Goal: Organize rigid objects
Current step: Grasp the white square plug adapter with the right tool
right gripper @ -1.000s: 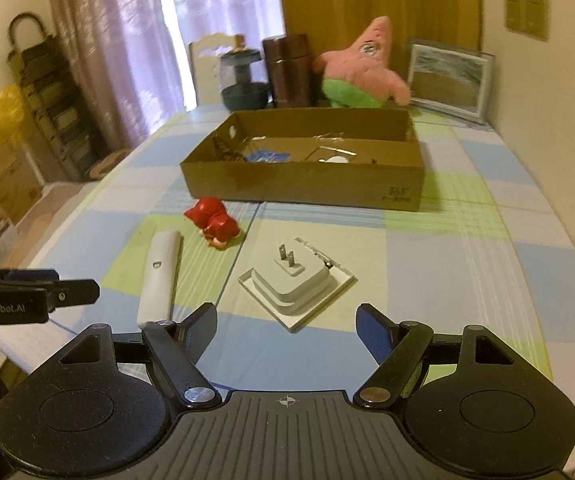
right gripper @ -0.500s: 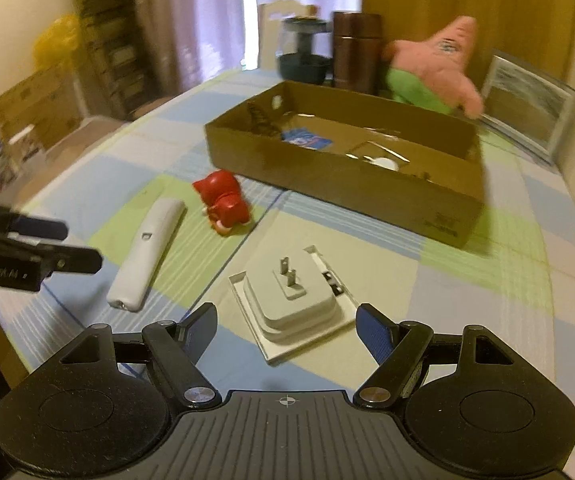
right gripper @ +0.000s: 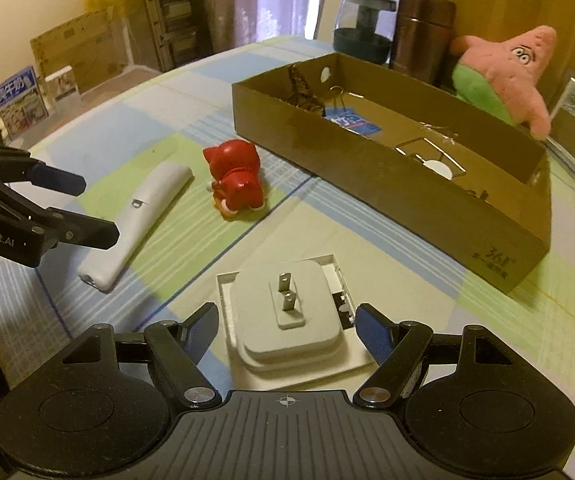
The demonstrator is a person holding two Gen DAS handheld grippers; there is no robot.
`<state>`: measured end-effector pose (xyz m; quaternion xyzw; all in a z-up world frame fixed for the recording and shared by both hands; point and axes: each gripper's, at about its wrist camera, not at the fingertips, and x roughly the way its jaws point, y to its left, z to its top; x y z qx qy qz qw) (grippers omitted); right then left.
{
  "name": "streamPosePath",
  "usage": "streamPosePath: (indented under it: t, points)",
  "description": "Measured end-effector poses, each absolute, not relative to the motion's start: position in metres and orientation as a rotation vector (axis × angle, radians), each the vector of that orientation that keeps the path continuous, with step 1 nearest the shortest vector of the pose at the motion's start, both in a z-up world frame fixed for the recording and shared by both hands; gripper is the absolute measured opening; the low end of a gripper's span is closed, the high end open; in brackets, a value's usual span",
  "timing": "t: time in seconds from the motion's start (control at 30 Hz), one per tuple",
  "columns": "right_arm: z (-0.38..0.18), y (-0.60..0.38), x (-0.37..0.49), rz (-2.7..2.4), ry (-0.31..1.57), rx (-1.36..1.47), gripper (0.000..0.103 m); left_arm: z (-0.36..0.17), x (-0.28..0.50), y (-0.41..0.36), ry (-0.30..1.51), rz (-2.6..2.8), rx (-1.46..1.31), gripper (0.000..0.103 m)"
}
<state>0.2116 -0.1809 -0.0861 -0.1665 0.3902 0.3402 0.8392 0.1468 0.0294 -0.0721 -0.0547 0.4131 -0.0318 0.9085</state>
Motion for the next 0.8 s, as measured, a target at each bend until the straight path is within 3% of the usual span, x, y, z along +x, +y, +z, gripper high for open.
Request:
streamPosePath:
  t: [0.37, 0.8]
  points:
    - [-0.098, -0.173, 0.224, 0.755, 0.853, -0.382, 0.063, -0.079, 0.158, 0.027, 0.854, -0.082, -0.127, 0.087]
    - [-0.104, -0.172, 0.226, 0.727, 0.870, -0.374, 0.061, -0.084, 0.159, 0.026, 0.862, -0.085, -0.117, 0.087]
